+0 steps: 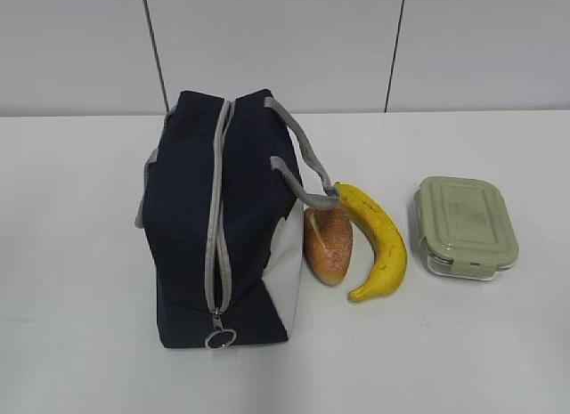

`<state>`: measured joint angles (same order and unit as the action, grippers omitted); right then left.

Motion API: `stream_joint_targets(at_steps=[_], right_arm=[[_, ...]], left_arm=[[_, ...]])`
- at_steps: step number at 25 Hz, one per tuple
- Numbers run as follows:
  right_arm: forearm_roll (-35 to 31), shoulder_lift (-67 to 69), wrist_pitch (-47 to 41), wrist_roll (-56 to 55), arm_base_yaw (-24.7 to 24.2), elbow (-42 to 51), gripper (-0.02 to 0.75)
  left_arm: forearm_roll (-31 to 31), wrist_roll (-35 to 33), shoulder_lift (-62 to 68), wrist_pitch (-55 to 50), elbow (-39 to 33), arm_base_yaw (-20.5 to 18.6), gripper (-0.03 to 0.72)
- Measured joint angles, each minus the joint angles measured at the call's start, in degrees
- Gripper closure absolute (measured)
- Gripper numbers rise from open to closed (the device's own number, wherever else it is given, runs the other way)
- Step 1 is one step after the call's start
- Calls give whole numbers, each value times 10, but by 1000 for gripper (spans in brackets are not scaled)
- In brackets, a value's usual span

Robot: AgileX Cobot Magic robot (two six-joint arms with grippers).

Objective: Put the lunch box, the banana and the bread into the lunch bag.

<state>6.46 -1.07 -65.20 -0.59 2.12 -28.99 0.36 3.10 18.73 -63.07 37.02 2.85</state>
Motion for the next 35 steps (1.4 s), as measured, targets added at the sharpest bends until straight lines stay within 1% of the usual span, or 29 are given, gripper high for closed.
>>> stream_joint_targets(at_steps=[2,5,11,17,19,22,25,32,35], right_arm=[[0,0,0,0,0,0,287],[0,0,0,0,0,0,287],[0,0,0,0,0,0,287],[0,0,0,0,0,0,287],[0,0,0,0,0,0,287],[0,0,0,0,0,0,287],[0,0,0,0,0,0,287],[0,0,0,0,0,0,287],[0,0,0,0,0,0,287]], left_arm=[[-4,0,49,2,23,0,451],[-35,0,122,4,57,0,450],[-141,0,261,1,129,0,450],[-222,0,393,-11,200,0,449],[-239,0,432,-20,225,0,449],[-247,0,487,-27,271,3,449],[-247,1,538,-29,319,21,449],[-233,1,664,-29,419,101,448],[-229,1,710,-30,456,121,442]])
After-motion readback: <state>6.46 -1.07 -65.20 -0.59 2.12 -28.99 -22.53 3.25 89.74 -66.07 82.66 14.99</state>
